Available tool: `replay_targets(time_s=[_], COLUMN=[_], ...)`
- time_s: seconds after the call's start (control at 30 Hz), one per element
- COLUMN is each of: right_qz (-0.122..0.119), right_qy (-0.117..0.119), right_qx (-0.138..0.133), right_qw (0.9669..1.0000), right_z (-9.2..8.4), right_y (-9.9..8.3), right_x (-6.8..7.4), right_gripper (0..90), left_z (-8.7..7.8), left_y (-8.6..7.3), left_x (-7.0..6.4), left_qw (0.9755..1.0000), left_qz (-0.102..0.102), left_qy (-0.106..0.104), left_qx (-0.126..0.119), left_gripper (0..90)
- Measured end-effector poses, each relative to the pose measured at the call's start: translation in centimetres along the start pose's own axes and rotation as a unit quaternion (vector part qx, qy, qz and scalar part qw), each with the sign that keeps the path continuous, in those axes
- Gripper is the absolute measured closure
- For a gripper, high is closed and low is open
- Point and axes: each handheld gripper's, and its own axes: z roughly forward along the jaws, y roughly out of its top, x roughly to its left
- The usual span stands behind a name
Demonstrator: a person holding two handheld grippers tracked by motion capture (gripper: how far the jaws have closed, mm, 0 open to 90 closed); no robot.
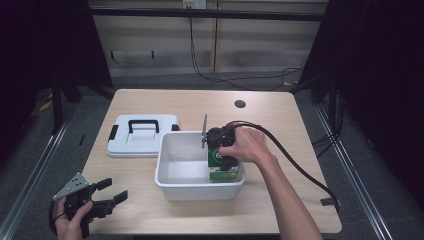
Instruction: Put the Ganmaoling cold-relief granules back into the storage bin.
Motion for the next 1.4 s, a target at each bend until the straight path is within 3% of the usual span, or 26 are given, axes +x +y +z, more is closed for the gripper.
replay_targets(time_s=[0.53, 0.73, 1.4], right_qz=[0.008, 0.004, 0.019], right_qy=[0.008, 0.002, -0.005], right_qx=[0.000, 0.022, 0.029], right_qw=[0.9999, 0.9998, 0.9994], right_z=[1.8, 2.3, 2.0], right_y=[-0.2, 0.1, 0.3], right_x=[-0.3, -0.3, -0.1], right_gripper=[15.1, 14.8, 13.1], left_z=[0.1, 0.1, 0.2], left_y=[0.0, 0.0, 0.0], left_x=[0.0, 0.1, 0.0], left_qw=[1.0000, 1.0000, 1.0000], left_qz=[-0.003, -0.004, -0.003], left_qy=[0.000, 0.000, -0.004], left_qx=[0.000, 0.000, 0.000], left_gripper=[15.9, 15.9, 15.9])
